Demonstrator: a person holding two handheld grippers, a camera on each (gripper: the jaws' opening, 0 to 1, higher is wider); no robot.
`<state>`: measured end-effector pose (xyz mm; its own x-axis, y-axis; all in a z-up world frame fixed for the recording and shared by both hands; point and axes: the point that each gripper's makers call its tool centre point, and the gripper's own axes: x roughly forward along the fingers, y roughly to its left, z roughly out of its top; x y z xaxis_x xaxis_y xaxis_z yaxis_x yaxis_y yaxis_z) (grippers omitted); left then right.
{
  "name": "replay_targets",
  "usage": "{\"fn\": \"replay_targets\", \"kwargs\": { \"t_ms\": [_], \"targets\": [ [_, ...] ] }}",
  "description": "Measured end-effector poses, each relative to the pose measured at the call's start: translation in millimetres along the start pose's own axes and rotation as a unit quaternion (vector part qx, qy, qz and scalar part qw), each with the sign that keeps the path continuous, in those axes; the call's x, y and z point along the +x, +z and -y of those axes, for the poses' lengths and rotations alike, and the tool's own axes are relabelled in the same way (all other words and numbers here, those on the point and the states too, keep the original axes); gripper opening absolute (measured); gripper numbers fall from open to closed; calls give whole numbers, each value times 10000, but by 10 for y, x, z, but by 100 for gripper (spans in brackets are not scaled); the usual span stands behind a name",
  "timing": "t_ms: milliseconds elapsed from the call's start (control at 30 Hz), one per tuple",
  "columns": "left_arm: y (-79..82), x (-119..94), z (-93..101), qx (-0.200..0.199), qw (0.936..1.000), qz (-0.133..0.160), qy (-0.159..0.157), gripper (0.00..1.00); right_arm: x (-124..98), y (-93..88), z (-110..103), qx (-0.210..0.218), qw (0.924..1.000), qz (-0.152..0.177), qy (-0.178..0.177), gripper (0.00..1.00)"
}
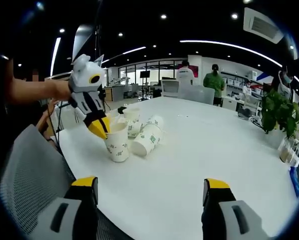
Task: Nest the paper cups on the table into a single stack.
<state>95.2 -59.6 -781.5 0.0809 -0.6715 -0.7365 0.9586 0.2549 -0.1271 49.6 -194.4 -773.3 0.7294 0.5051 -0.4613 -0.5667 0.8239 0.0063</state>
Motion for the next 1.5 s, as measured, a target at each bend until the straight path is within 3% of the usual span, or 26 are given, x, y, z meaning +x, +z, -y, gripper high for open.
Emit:
{"fn": "replay_targets", "kwargs": {
  "t_ms": [300, 833, 1067, 1233, 1500],
  "targets": [
    [36, 92, 152, -14, 9999, 22, -131, 1, -2, 0, 2, 9, 10000, 23, 21, 88],
    [55, 119, 188, 153, 9997, 121, -144, 6, 2, -3, 3, 5, 10000, 22, 32, 88],
    [107, 73, 179, 245, 9993, 259, -96, 14, 3, 5, -3, 9, 10000, 29, 32, 88],
    [138, 30, 194, 256, 9990, 344, -115, 15, 5, 2, -1, 12, 10000, 28, 33, 88],
    [201, -197, 78, 147, 9980, 614, 50, 18, 6, -7, -11, 9, 10000, 12, 62, 88]
  ]
}}
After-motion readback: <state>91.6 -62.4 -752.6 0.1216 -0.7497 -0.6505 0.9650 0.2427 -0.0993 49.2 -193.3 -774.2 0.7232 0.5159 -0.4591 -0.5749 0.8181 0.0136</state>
